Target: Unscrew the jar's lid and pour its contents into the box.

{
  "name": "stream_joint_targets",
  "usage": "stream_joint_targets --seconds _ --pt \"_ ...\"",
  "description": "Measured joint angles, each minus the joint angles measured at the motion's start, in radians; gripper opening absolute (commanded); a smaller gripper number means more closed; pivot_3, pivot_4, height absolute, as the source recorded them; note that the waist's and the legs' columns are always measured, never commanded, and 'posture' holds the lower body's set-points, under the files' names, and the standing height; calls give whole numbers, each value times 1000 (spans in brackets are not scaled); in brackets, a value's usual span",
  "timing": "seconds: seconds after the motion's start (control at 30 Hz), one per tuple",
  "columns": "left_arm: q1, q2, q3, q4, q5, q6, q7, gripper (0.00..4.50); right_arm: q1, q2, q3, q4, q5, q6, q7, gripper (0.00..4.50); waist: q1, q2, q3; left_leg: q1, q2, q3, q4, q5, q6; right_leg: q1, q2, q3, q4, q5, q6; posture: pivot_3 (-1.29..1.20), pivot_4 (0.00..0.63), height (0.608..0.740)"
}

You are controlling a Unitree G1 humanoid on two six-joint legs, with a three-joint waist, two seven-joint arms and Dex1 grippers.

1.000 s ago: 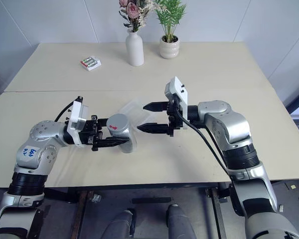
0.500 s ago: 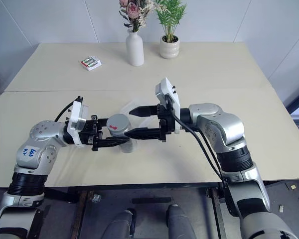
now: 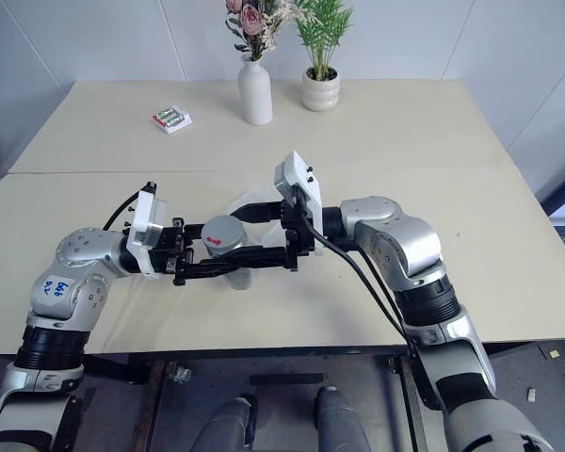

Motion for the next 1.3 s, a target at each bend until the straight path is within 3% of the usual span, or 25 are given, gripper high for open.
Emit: stream_joint_targets --seconds 0.87,0.97,1.07,1.3 --pt "0 0 0 -2 0 0 8 2351 -39 51 30 47 -38 -48 1 4465 0 0 0 0 0 0 0 0 0 0 0 0 1 0 0 0 150 740" --pt "0 0 0 -2 0 0 8 2351 -39 52 30 52 -38 -49 5 3852 0 0 0 0 0 0 0 0 0 0 0 0 1 0 0 0 150 740" --pt "0 0 0 -2 0 0 9 2351 -39 57 30 58 -38 -50 9 2887 0 0 0 0 0 0 0 0 0 0 0 0 1 0 0 0 150 740" --pt "0 0 1 -2 -1 3 9 2351 -40 59 31 58 -38 -52 10 2887 0 0 0 0 0 0 0 0 0 0 0 0 1 0 0 0 150 740"
